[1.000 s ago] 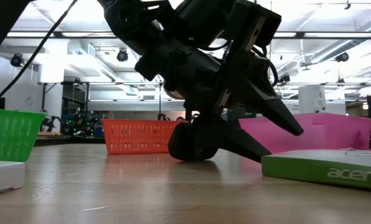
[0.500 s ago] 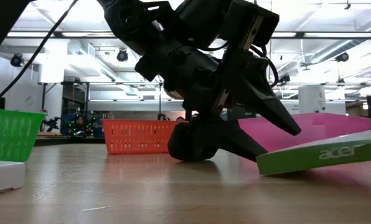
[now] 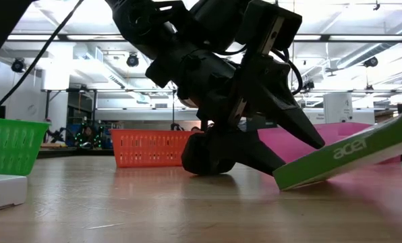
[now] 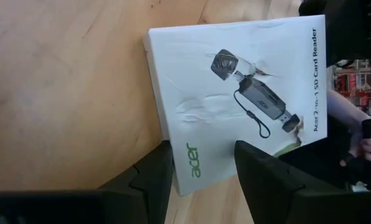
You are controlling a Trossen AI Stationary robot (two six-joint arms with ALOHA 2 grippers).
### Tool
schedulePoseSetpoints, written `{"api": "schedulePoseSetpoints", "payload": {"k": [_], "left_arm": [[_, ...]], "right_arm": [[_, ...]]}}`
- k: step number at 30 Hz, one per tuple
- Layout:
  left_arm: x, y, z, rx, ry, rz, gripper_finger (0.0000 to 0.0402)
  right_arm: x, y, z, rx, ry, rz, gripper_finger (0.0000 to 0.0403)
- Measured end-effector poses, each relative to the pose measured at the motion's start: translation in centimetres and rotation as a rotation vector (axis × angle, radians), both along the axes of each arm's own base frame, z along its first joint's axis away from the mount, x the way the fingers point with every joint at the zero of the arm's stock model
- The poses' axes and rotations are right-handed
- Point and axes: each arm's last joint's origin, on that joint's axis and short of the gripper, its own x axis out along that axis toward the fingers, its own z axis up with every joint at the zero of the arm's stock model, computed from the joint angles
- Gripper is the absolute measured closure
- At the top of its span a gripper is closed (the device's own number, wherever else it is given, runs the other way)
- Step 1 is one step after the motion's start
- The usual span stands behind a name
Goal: Pick and place items into bin
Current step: Put the right white card reader box into the orange bin
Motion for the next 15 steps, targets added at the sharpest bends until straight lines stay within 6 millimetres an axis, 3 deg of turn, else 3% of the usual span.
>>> {"api": "schedulePoseSetpoints", "payload": {"k": [15], "left_arm": [[0.12,-0.04,0.19,-0.009,0.001,-0.008,0.0247]], "right_arm": [[0.16,-0.15,0.25,-0.157,-0.034,0.035,0.0188]]}}
